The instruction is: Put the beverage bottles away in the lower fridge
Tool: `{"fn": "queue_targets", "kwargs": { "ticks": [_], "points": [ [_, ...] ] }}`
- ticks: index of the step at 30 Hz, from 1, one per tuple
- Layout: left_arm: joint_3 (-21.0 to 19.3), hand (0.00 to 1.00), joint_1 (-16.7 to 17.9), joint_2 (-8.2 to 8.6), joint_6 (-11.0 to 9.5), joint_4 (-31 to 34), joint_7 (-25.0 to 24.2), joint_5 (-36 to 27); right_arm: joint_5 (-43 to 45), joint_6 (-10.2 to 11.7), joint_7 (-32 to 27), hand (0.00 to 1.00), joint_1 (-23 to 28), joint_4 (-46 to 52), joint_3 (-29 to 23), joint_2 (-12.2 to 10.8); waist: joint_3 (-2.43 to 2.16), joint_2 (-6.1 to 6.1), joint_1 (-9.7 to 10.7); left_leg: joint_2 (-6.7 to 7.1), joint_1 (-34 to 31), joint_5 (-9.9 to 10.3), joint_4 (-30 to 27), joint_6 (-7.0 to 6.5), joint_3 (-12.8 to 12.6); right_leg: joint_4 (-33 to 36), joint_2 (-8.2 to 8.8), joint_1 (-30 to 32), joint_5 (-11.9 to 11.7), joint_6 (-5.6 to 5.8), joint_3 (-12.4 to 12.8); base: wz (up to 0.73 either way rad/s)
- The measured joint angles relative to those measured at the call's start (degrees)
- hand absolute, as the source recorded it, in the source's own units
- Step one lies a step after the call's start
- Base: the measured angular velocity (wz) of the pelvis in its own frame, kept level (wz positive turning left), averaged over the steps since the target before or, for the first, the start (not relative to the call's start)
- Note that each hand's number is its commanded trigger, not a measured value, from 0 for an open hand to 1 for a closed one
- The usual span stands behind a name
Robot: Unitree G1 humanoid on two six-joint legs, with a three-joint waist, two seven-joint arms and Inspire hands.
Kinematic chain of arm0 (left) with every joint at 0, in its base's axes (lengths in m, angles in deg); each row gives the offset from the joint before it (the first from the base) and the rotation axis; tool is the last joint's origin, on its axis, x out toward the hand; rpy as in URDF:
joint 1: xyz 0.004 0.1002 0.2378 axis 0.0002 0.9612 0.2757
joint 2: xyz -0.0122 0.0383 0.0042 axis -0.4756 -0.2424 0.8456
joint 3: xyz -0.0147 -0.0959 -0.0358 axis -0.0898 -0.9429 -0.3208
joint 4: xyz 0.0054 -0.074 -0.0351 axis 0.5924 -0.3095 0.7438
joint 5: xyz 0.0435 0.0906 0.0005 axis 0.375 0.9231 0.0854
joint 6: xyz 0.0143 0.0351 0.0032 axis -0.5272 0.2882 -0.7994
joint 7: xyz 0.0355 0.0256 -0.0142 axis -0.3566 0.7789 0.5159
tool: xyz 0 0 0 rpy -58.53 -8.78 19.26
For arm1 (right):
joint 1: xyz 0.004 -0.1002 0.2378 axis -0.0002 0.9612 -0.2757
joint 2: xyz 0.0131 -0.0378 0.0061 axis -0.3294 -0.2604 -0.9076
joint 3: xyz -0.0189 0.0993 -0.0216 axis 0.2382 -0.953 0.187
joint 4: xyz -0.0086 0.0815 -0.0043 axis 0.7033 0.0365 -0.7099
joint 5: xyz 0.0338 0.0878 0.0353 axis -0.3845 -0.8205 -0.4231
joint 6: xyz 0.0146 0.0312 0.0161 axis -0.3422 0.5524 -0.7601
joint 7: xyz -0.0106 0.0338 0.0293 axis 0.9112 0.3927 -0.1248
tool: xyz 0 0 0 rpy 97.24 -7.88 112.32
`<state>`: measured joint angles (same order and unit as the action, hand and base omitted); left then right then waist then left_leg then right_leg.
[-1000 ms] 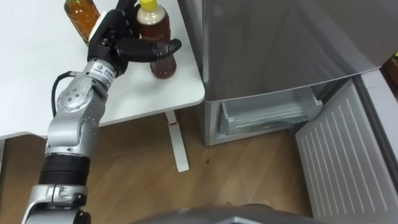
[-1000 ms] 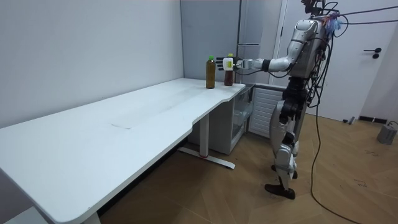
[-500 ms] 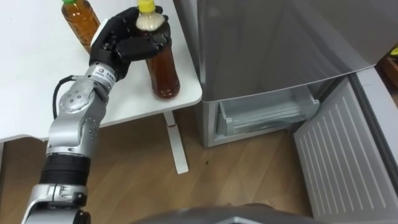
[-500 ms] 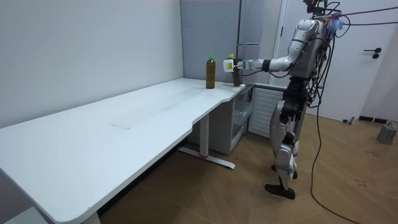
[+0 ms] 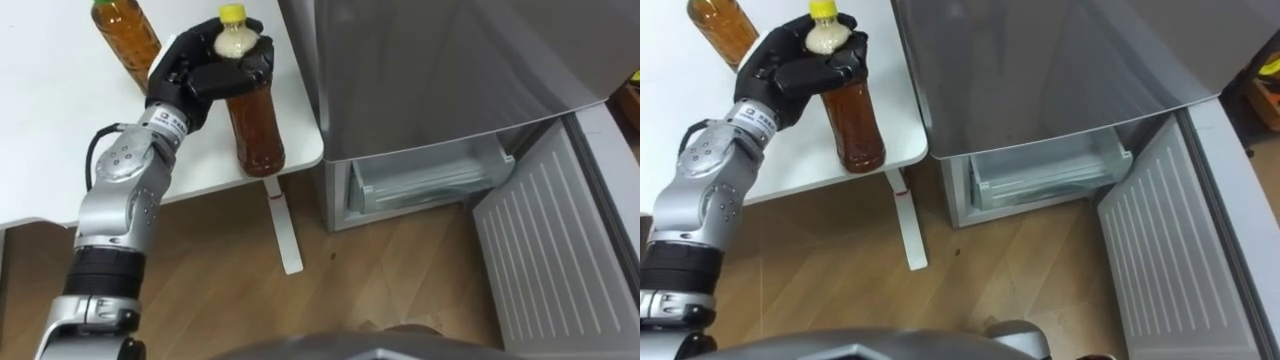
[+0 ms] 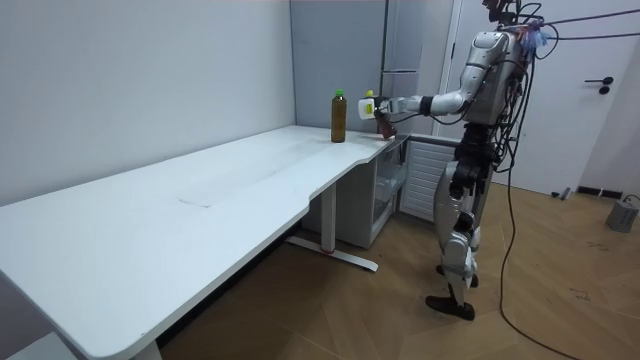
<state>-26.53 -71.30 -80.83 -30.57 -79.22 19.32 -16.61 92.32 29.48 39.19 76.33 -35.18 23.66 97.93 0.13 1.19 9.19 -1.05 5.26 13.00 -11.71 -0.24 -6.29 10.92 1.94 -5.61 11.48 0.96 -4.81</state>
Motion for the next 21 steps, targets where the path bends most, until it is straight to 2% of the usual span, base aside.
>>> {"fn": "queue_targets", "kwargs": {
  "ticks": [8, 11, 15, 17, 21],
  "points": [
    [0.3, 1.0, 0.02, -0.01, -0.01, 5.16, 0.0, -1.47, -0.52, 0.06, -0.15, 0.0, -0.03, 0.3, 0.05, 0.01, 0.11, -0.12, -0.06, -0.01, 0.33, 0.0, 0.01, 0.0, 0.13, 0.0, 0.01, -0.32, -0.04, -0.04, -0.02, 0.0],
    [1.8, 1.0, 0.18, 0.03, -0.01, 8.18, 0.12, -1.78, -1.64, 0.08, -0.8, 0.0, -0.01, 0.28, 0.09, 0.03, 0.17, -0.02, -0.28, 0.03, 0.28, 0.0, -0.01, 0.0, 0.06, -0.06, 0.06, -0.45, -0.05, -0.03, -0.17, 0.02],
    [2.27, 1.0, 0.3, 0.15, -0.02, 12.69, 0.18, -1.93, -2.46, 0.69, -2.15, 0.0, -0.06, -0.07, 0.15, 0.12, 0.36, 0.63, -0.92, 0.02, 0.19, 0.0, 0.08, 0.0, -0.16, -0.1, 0.01, -0.44, -0.04, -0.03, -0.13, -0.02],
    [2.31, 1.0, 0.89, 0.33, -0.02, 15.29, 0.17, -2.49, -2.71, 0.6, -2.39, 0.0, 0.05, -0.57, 0.17, 0.11, 0.3, 0.73, -1.22, 0.02, 0.18, -0.01, 0.11, 0.01, -0.16, -0.14, 0.0, -0.45, -0.02, -0.02, -0.26, 0.0],
    [2.28, 1.0, 4.29, 0.62, -0.02, 21.55, 0.06, -4.49, -2.84, 0.37, -3.11, 0.0, -0.01, -0.69, 0.58, 0.1, 0.34, 0.58, -1.86, 0.02, 0.33, -0.01, 0.18, 0.02, 0.0, -0.25, 0.0, -0.38, -0.01, -0.02, -0.34, 0.0]
  ]
}}
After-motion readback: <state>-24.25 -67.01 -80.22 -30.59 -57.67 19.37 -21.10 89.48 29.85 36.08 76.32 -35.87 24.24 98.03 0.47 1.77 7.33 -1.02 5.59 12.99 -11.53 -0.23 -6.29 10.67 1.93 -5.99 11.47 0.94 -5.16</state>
